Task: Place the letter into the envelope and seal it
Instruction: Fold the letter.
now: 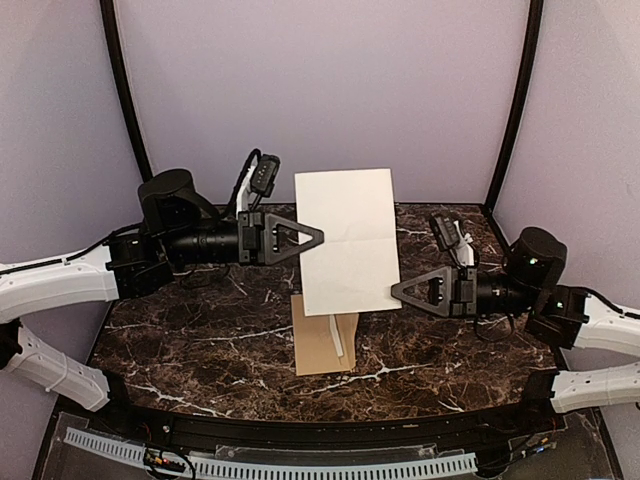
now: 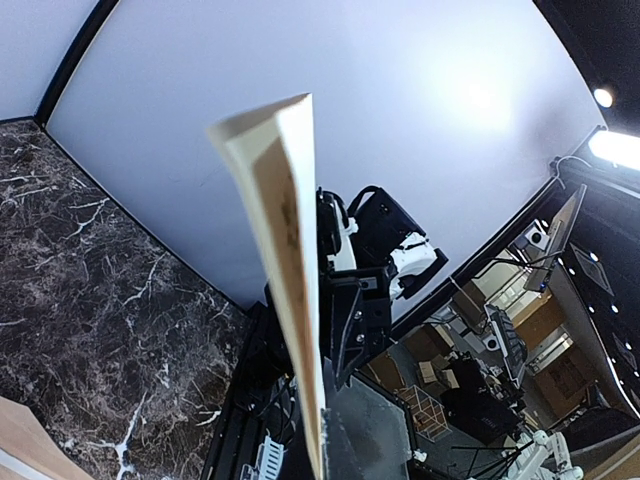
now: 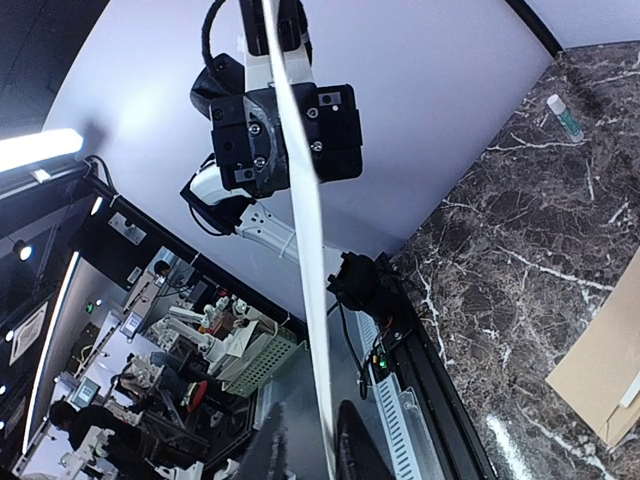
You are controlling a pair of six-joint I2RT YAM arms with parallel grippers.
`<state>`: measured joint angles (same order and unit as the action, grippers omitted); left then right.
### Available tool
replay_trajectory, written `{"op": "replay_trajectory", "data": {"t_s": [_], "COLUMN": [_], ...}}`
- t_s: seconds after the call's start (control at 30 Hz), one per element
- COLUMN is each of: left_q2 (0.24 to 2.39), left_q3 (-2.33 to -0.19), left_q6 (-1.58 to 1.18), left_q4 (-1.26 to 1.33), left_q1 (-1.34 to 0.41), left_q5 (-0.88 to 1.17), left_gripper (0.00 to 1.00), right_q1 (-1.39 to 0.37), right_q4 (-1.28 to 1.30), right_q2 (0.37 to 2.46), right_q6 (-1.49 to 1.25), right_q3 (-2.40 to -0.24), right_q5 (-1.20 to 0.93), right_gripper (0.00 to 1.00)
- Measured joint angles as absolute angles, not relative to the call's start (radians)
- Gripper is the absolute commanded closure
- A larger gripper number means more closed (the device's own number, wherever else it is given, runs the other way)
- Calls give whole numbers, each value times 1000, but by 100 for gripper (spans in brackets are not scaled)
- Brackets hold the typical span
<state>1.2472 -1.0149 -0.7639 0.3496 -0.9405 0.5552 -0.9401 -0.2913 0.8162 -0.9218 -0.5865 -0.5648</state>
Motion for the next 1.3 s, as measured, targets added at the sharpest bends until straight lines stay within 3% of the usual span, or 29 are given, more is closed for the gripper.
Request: {"op": "replay_trajectory", "data": {"t_s": [0.03,0.27,0.37,0.6,1.0,1.27,1.3], "left_q2": [1247,1242,1242,1241,1241,1241,1241], "left_q3": [-1015,-1015,-1015,-1015,-1015,-1015,-1015], "left_q6": [-764,-764,-764,-764,-765,-765,-765], "left_q4": [350,350,350,350,350,350,350], "left_q1": [-941,-939,-939,-937,-934,-933,-932], "left_q5": [555,550,548,541,541,542,542], "left_gripper": [100,100,100,100,100,100,100], "right_q1": [-942,-950,-950,-952,-952,-955,-955], "right_q4": [-290,-286,-284,-282,-282,-283,-283], "right_q2": [817,821,821,821,823,825,824], "right_q6": [-931,-928,-926,-929,-934,-936,-936], "right_q3": [-586,-585,-585,-581,-567,-566,-566], "right_q5": [-566,-565,-563,-560,-560,-547,-545], "right_gripper": [100,100,89,88,100,100,92]}}
